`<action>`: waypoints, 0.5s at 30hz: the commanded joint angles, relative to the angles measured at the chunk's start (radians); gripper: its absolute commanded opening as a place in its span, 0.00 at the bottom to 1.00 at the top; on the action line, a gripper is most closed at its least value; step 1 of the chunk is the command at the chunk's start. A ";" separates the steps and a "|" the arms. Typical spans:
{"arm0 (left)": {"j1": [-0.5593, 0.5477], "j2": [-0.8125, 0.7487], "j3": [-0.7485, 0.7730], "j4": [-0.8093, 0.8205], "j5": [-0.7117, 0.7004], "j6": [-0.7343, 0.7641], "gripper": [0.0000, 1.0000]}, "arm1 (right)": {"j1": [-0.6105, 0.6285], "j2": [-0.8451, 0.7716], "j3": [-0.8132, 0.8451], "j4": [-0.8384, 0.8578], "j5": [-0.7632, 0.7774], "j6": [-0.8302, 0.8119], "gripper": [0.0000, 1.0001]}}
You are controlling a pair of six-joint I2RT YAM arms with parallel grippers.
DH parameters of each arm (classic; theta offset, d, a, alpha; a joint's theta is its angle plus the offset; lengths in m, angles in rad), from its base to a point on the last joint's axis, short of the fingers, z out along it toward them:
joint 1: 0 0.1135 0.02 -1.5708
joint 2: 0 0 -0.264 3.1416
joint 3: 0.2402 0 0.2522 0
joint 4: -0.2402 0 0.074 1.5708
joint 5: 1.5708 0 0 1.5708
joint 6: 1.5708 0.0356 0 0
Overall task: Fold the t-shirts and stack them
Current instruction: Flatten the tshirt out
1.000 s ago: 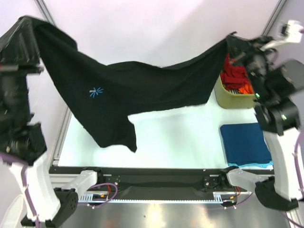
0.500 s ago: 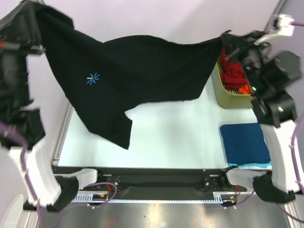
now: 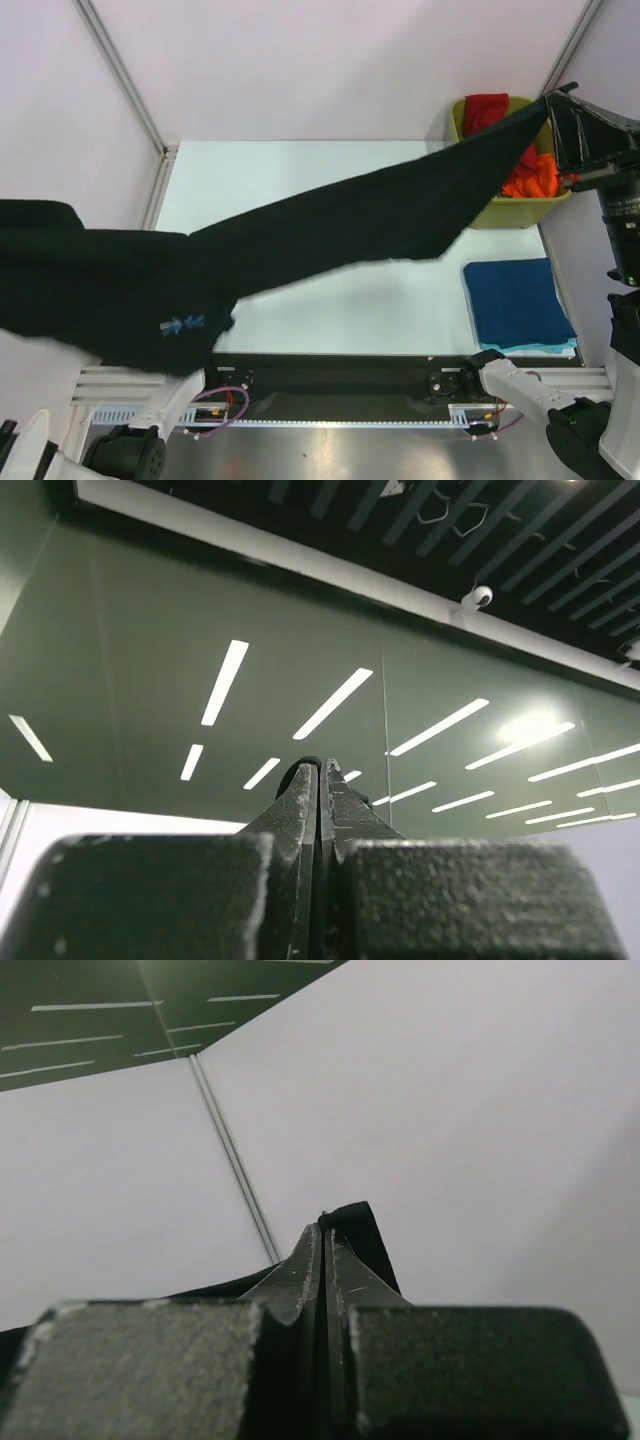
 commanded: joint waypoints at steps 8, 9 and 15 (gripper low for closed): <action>-0.007 0.286 -0.177 0.030 0.003 0.034 0.00 | 0.002 0.223 -0.130 0.138 0.013 0.004 0.00; -0.007 0.291 -0.222 0.047 0.004 0.036 0.00 | 0.001 0.234 -0.156 0.152 0.020 -0.006 0.00; -0.007 0.346 -0.630 0.259 -0.014 0.040 0.00 | 0.002 0.355 -0.376 0.291 0.066 -0.055 0.00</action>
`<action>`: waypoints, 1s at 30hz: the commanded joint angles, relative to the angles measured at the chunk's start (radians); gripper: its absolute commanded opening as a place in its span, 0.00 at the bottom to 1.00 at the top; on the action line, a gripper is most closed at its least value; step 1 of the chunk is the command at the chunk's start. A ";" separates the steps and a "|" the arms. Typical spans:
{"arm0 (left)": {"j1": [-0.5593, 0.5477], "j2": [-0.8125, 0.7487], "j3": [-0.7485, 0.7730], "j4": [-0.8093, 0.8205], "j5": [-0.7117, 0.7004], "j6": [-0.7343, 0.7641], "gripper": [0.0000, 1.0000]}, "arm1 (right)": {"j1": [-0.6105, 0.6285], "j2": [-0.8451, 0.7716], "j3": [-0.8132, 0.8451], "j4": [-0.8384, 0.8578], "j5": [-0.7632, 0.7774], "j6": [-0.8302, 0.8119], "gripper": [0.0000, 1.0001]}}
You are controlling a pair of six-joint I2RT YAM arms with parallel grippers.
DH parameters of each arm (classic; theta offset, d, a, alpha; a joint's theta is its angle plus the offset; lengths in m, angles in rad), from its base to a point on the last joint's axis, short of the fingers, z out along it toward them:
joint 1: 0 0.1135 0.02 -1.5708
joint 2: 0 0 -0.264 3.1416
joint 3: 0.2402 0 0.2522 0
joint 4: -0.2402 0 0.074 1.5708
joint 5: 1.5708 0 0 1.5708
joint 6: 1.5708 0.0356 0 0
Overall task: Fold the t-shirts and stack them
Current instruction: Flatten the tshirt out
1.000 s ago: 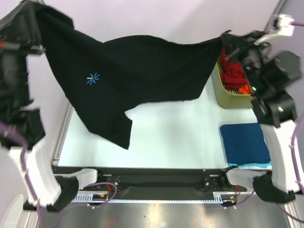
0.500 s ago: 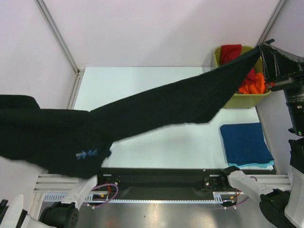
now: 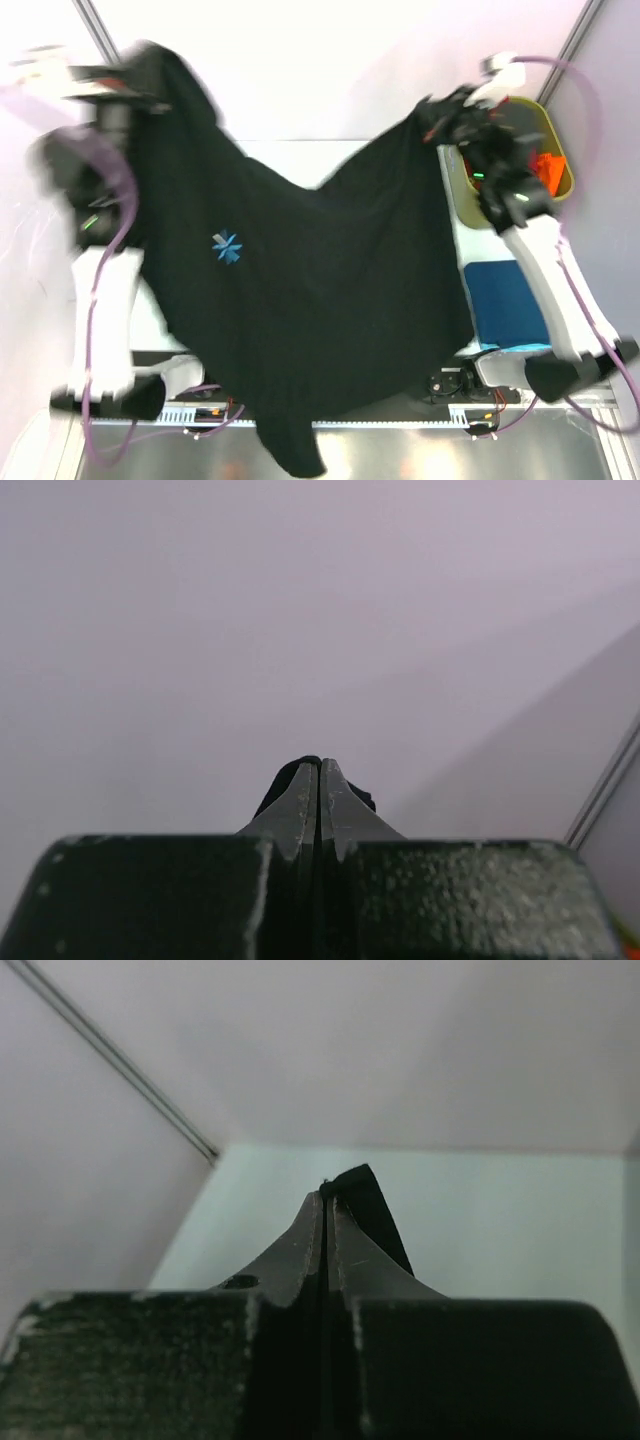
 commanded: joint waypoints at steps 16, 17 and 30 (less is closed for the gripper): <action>0.040 0.763 -0.184 0.203 0.083 -0.021 0.00 | -0.066 0.681 0.044 0.194 0.107 -0.155 0.00; 0.040 0.814 -0.173 0.205 0.102 -0.041 0.00 | -0.069 0.710 0.048 0.180 0.122 -0.164 0.00; 0.079 1.012 0.089 0.083 0.031 -0.066 0.00 | -0.074 0.854 0.192 0.083 0.214 -0.196 0.00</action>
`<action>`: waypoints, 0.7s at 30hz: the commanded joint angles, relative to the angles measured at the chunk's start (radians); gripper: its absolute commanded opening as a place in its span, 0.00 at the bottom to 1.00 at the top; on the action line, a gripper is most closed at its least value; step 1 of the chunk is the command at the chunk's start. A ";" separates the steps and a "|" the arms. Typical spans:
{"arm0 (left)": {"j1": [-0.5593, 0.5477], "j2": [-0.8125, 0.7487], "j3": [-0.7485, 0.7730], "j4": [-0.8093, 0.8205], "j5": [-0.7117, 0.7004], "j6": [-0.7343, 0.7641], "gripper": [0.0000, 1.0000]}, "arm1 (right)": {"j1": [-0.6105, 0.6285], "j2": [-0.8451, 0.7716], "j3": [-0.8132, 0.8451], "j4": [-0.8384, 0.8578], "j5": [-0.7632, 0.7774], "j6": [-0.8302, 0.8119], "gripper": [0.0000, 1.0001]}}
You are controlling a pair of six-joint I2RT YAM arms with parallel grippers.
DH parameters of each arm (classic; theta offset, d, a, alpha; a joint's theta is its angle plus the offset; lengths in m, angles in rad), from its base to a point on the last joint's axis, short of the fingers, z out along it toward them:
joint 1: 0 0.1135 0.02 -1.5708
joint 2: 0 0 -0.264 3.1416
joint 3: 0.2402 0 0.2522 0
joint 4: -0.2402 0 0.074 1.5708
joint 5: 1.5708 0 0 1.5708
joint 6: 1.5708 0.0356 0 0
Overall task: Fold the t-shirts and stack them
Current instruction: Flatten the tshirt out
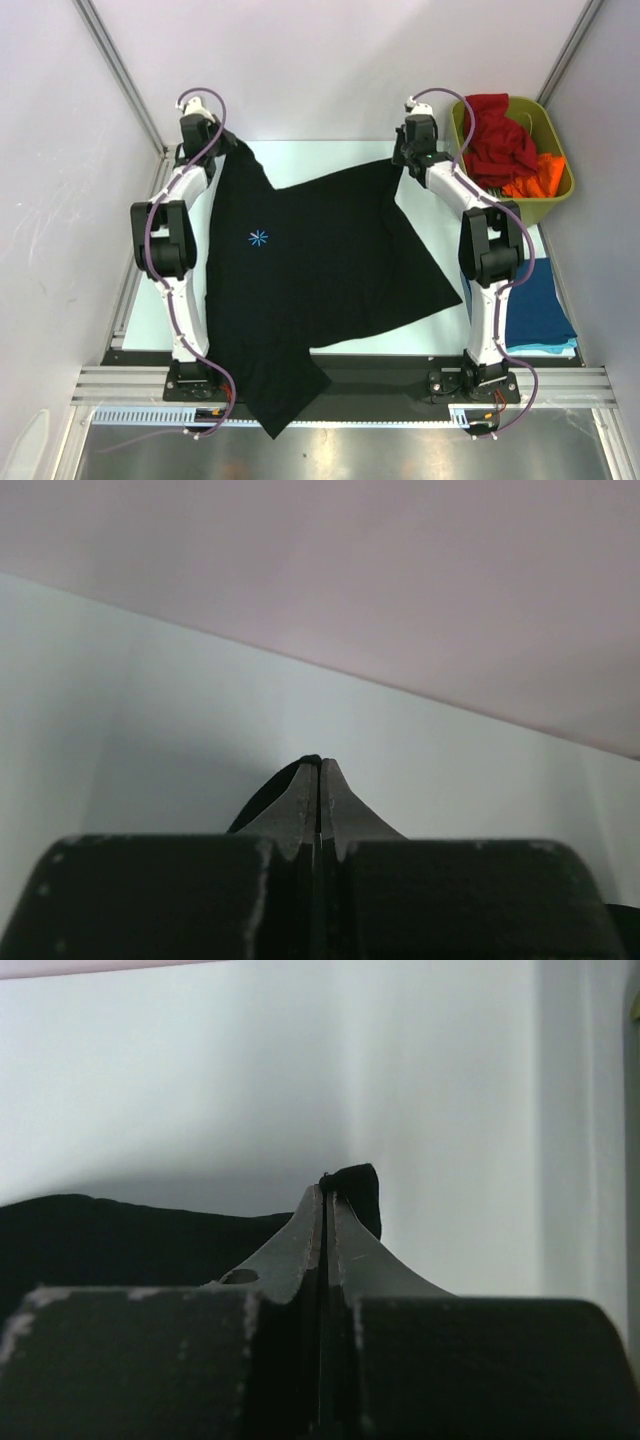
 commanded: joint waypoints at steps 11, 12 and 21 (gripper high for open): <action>-0.024 0.283 0.577 -0.053 -0.038 -0.008 0.00 | 0.020 0.111 0.197 -0.115 0.224 -0.046 0.00; -0.025 0.295 0.590 -0.047 -0.039 -0.008 0.00 | 0.015 0.120 0.203 -0.117 0.221 -0.049 0.00; -0.010 0.314 0.667 -0.134 -0.099 0.021 0.51 | 0.003 0.232 0.396 -0.247 0.290 -0.086 0.00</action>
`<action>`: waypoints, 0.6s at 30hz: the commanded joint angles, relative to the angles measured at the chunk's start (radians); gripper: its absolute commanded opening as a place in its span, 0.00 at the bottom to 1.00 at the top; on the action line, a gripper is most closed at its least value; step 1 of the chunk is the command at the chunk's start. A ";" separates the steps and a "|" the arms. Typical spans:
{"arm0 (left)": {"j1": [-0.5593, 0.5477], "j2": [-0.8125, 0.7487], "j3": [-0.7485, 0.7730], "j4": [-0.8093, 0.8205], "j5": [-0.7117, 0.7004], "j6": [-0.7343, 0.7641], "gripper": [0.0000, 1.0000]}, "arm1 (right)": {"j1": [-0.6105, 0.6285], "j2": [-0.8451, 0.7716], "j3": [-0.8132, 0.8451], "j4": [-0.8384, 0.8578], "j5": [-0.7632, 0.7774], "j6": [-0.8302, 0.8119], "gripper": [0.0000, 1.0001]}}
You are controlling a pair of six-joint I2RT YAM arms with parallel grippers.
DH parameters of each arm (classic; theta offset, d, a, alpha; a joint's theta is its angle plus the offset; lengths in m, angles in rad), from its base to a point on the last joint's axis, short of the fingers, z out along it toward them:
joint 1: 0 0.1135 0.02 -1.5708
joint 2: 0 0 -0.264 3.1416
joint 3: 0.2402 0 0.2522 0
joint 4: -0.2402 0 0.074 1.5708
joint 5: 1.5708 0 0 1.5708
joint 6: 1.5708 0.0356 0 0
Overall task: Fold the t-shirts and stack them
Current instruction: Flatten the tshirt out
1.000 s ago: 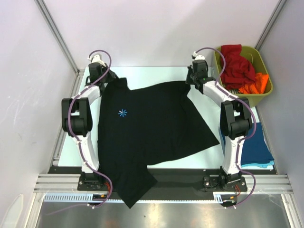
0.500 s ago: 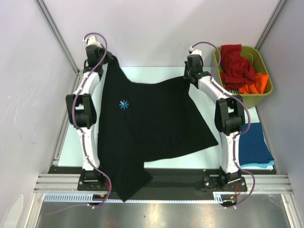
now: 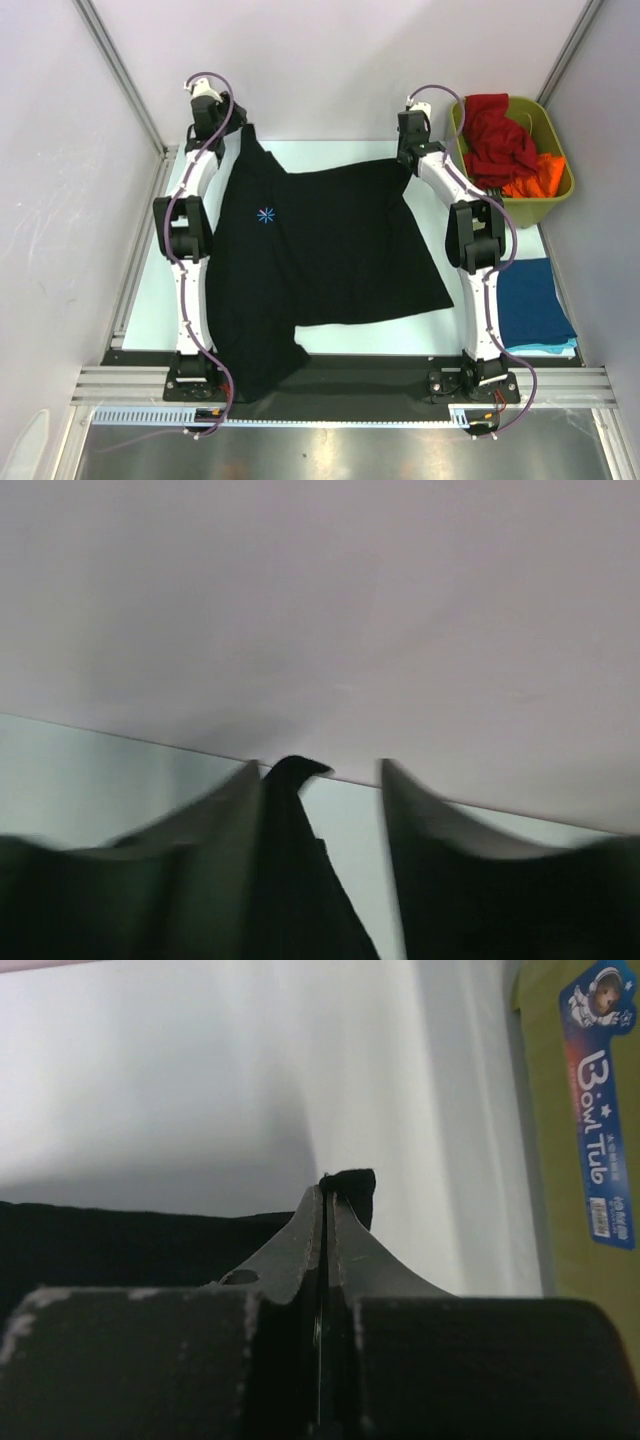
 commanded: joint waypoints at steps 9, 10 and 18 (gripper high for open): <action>0.008 -0.363 -0.192 -0.462 -0.140 0.088 0.89 | 0.014 -0.029 0.207 -0.264 -0.048 -0.025 0.52; 0.008 -0.493 -0.282 -0.470 -0.134 0.082 0.87 | 0.021 -0.049 0.209 -0.289 -0.062 -0.010 0.55; 0.040 -0.953 -1.023 -0.574 -0.213 -0.043 0.84 | 0.070 -0.172 0.020 -0.351 -0.424 0.206 0.74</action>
